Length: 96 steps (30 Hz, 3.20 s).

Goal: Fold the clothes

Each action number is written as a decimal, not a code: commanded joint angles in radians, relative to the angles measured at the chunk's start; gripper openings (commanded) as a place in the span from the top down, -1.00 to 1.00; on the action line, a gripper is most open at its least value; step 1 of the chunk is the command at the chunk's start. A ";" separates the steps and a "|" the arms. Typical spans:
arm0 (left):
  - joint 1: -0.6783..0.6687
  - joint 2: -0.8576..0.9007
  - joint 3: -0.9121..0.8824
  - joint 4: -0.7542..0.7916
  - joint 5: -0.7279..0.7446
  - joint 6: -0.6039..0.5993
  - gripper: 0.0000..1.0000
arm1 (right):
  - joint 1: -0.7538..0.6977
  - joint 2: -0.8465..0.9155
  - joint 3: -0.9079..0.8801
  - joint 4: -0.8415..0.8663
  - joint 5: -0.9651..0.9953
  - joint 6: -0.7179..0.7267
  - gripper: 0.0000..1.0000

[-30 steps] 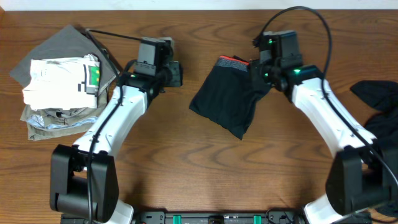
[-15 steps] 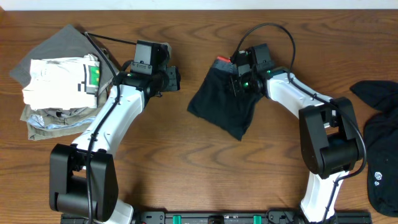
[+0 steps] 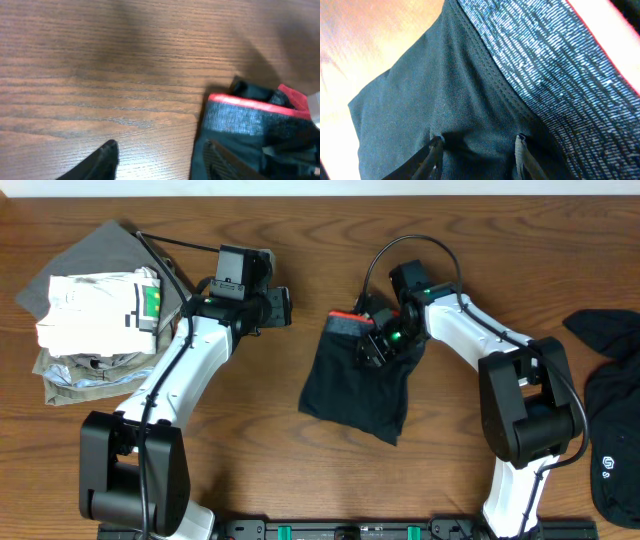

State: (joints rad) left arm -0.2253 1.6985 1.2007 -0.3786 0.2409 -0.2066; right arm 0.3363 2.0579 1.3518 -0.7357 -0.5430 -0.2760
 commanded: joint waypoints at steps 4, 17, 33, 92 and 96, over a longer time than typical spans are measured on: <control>0.001 0.004 0.004 -0.005 0.010 0.003 -0.42 | 0.025 0.044 -0.067 -0.042 0.109 -0.050 -0.02; 0.000 0.048 0.004 0.042 0.245 0.104 -0.66 | 0.007 -0.392 -0.037 -0.043 0.309 0.086 -0.33; -0.041 0.272 0.004 0.188 0.415 0.121 -0.78 | -0.026 -0.432 -0.039 -0.158 0.507 0.316 -0.19; -0.194 0.442 0.003 0.426 0.601 0.121 -0.42 | -0.087 -0.023 -0.039 -0.070 0.517 0.377 0.02; -0.194 0.451 0.004 0.435 0.601 0.132 0.03 | -0.087 -0.023 -0.039 -0.073 0.517 0.376 0.02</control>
State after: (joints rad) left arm -0.4129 2.1212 1.2011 0.0582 0.8257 -0.0986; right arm 0.2508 2.0060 1.3125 -0.8013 -0.0330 0.0879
